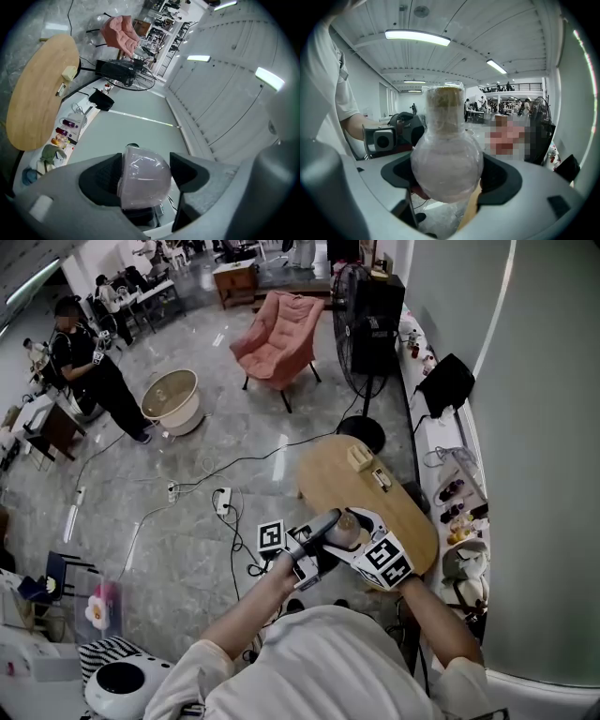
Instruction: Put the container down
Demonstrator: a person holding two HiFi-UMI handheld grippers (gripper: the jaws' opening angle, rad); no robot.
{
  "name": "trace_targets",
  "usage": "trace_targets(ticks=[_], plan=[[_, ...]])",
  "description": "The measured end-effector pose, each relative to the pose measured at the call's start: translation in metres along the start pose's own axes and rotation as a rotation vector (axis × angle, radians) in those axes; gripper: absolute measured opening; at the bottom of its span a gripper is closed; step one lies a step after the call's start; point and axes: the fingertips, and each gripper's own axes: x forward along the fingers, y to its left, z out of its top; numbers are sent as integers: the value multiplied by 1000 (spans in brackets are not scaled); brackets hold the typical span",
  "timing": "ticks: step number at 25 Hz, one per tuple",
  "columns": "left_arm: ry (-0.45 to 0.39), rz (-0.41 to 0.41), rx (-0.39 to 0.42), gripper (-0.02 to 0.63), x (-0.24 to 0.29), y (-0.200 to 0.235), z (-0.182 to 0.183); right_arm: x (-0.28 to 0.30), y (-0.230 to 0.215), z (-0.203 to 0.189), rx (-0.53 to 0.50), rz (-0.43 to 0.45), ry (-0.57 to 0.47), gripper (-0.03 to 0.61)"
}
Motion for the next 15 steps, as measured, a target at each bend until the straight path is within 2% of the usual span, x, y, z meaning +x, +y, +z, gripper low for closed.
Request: trace_targets(ticks=[8,15], plan=[[-43,4,-11,311,19,16,-3,-10,-17,-16,-7,56,12,396],[-68,-2,-10,312,26,30,8,-6,-30,-25,-9,71,20,396]])
